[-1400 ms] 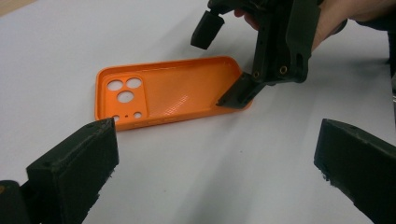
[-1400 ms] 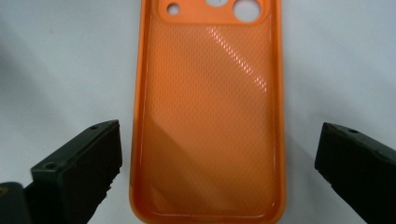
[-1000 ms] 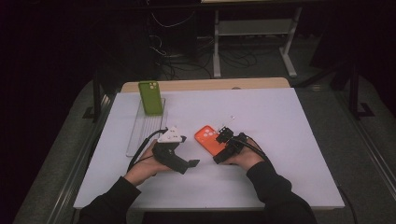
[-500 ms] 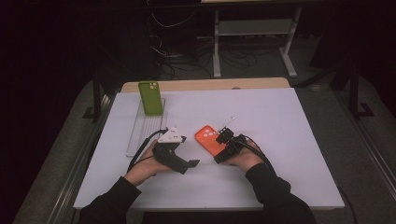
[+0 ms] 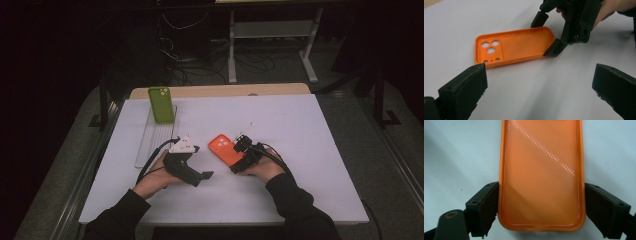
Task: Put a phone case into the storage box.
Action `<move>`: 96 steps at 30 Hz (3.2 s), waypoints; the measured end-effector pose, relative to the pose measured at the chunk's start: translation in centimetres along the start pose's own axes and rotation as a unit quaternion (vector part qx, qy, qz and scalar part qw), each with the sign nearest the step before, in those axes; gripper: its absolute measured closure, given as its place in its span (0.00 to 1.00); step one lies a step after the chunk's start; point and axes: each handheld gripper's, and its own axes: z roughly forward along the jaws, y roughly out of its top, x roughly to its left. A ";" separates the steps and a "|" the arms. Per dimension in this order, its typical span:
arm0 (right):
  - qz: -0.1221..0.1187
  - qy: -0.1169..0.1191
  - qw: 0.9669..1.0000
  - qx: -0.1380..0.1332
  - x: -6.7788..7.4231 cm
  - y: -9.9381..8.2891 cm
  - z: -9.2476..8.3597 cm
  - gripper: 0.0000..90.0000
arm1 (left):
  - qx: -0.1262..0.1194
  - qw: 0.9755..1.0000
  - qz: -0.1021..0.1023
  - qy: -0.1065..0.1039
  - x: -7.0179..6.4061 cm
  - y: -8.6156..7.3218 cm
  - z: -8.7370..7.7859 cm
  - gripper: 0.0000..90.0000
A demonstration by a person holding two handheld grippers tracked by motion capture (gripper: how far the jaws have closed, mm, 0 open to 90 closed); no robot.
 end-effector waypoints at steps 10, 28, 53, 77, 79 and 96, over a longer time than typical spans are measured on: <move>-0.048 0.017 0.998 -0.024 -2.0 0.1 -2.7 0.17 | 0.007 1.000 0.009 -0.012 0.8 0.8 -0.5 0.00; -0.218 0.080 0.970 -0.073 -5.5 -1.3 -7.0 0.17 | 0.022 0.994 0.082 -0.064 2.3 5.3 -0.7 0.00; -0.355 0.142 0.923 -0.031 -0.3 0.5 -7.7 0.17 | 0.122 0.963 0.187 -0.150 0.1 6.2 2.5 0.00; -0.365 0.145 0.919 -0.027 0.1 1.1 -8.1 0.17 | 0.147 0.960 0.180 -0.155 0.4 5.3 2.8 0.16; -0.364 0.148 0.919 -0.027 0.0 1.1 -8.0 0.17 | 0.146 0.960 0.178 -0.157 0.4 5.2 2.9 0.16; -0.296 0.179 0.936 -0.060 -1.4 0.1 -8.8 0.03 | 0.141 0.971 0.145 -0.131 -0.7 4.7 2.1 0.18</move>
